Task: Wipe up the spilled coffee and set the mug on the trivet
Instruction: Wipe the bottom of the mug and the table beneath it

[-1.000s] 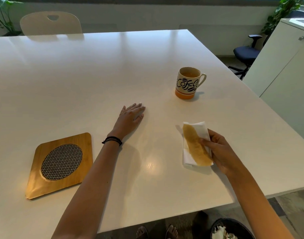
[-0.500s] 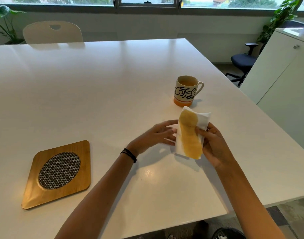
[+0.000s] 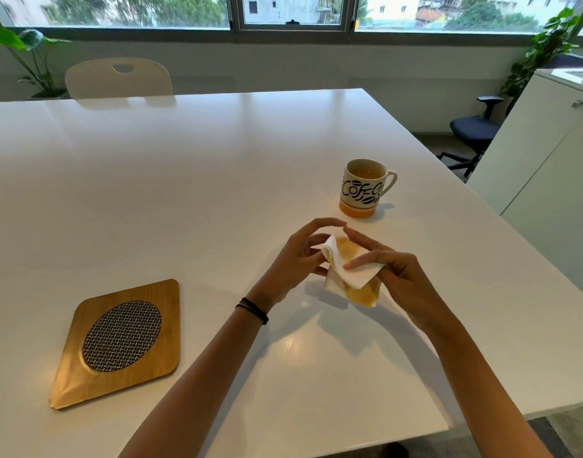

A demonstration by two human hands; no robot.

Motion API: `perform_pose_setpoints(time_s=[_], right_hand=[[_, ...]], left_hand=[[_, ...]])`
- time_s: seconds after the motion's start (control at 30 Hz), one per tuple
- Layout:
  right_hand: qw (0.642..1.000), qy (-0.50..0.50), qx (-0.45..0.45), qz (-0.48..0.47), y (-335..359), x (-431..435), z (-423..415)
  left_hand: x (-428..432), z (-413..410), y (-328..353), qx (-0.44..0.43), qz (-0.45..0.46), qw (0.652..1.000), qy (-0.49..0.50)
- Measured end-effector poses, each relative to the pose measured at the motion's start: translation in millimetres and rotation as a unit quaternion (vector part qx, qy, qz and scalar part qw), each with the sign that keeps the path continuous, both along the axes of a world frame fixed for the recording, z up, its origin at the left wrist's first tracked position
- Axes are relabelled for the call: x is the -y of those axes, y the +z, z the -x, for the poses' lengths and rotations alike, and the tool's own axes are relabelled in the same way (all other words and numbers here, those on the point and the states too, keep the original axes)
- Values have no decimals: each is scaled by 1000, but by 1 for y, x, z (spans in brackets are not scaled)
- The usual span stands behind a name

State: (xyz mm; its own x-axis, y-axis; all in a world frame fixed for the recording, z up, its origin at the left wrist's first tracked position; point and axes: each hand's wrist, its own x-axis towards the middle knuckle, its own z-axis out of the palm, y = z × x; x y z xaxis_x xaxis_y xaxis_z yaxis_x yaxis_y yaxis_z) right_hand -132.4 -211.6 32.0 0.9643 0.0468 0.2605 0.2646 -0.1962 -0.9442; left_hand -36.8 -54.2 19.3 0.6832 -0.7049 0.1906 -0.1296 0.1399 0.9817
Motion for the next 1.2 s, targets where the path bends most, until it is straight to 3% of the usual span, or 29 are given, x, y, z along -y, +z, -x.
perform_pose_setpoints(time_s=[0.2, 0.4, 0.57, 0.63, 0.8, 0.97, 1.2], right_hand=[[997, 27, -11, 70, 2, 10, -2], [993, 92, -55, 48, 6, 17, -2], [994, 4, -70, -82, 2, 21, -7], [992, -31, -83, -91, 0, 22, -10], [988, -21, -121, -89, -3, 22, -19], [956, -16, -164, -244, -2, 31, -30], [968, -85, -200, -125, -6, 44, -51]], left_hand=[[-2, -2, 6, 23, 19, 999, 34], [-4, -6, 5, 21, 6, 999, 50], [0, -9, 2, 45, 11, 996, 81], [3, -11, 1, 51, 23, 993, 99], [11, -18, 4, 89, 27, 988, 126], [22, -28, 9, 153, -3, 978, 142], [45, -50, 11, 157, -80, 977, 117]])
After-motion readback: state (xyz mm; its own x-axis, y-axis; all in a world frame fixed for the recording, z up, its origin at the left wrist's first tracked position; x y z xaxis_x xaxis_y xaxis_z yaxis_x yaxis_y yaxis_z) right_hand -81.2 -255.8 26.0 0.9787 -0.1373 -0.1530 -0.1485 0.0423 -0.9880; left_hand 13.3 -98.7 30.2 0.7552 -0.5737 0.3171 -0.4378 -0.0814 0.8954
